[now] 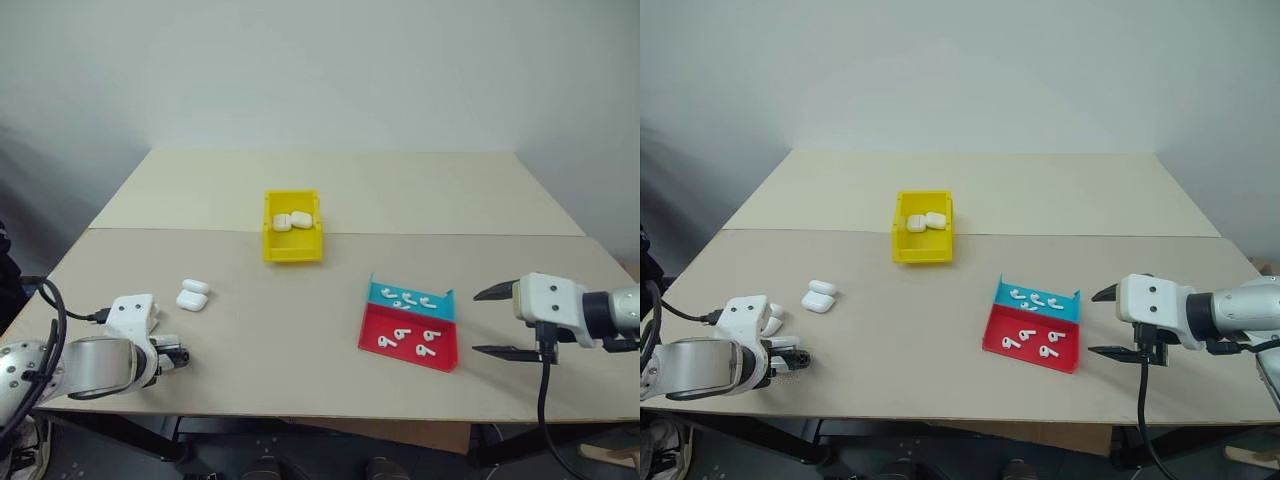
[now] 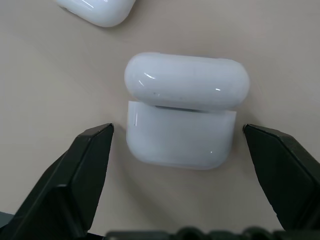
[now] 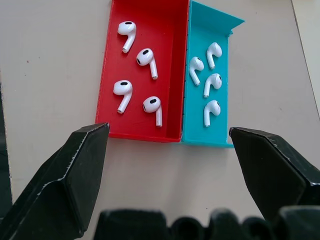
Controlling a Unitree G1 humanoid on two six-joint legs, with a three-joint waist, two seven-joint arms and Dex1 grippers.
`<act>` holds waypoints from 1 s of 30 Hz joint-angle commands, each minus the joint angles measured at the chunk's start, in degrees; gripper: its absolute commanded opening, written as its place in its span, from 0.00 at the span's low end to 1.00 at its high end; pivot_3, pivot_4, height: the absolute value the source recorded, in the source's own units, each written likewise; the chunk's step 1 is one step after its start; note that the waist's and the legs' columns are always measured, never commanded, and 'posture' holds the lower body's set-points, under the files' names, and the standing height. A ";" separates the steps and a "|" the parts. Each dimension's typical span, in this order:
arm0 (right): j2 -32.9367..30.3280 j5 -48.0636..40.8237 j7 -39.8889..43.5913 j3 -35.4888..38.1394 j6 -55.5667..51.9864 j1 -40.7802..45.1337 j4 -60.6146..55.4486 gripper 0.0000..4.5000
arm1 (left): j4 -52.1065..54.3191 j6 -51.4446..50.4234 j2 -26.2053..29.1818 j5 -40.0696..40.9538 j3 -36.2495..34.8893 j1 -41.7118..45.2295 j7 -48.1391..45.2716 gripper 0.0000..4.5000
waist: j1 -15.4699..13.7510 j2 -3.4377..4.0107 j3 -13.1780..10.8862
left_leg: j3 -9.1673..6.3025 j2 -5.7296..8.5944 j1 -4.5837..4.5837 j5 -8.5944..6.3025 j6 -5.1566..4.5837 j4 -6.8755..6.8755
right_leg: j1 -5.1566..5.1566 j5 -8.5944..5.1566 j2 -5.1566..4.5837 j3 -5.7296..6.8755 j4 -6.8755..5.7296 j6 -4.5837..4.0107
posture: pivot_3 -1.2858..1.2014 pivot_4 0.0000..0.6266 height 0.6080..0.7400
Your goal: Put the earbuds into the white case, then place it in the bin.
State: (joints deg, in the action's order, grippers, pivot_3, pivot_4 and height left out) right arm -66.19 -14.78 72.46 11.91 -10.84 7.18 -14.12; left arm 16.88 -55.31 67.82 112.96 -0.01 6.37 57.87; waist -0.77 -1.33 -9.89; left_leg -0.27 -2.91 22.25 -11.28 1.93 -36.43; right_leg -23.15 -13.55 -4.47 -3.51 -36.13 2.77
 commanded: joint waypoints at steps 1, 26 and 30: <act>-0.57 -0.65 -0.20 1.04 -0.04 0.67 -0.86 1.00 | -0.83 0.16 0.13 0.04 -0.23 0.72 2.58 0.74 | 0.08 0.00 0.00 | 0.00 0.00 0.00 0.00 0.00 0.00 | 0.00 0.00 0.00 0.00 0.00 0.00 | 0.52 0.24 1.00; 0.96 -1.39 -2.84 -1.18 -3.43 8.28 -2.55 1.00 | 18.63 28.29 -13.82 -60.06 2.75 6.03 -58.77 0.62 | 0.33 -0.41 -0.23 | 0.16 0.06 0.15 0.01 0.46 0.19 | -0.11 0.14 0.03 -0.20 0.37 0.07 | 0.52 0.24 1.00; 0.87 -0.19 -4.10 -3.80 -6.47 8.24 -7.15 1.00 | 7.86 49.46 -24.71 -74.75 9.23 2.49 -80.73 0.62 | 0.37 -0.44 -0.22 | 0.18 0.06 0.27 0.01 0.45 0.13 | -0.13 0.23 0.03 -0.24 0.45 0.12 | 0.52 0.24 1.00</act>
State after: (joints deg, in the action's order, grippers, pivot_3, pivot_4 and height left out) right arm -64.89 -14.75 69.32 8.13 -15.90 14.80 -18.66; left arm 27.03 -14.08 45.12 43.31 8.60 9.05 -16.27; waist -0.39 -1.76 -10.10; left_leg -0.09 -2.85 22.55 -11.28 2.36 -36.29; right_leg -23.29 -13.30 -4.45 -3.76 -35.63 2.94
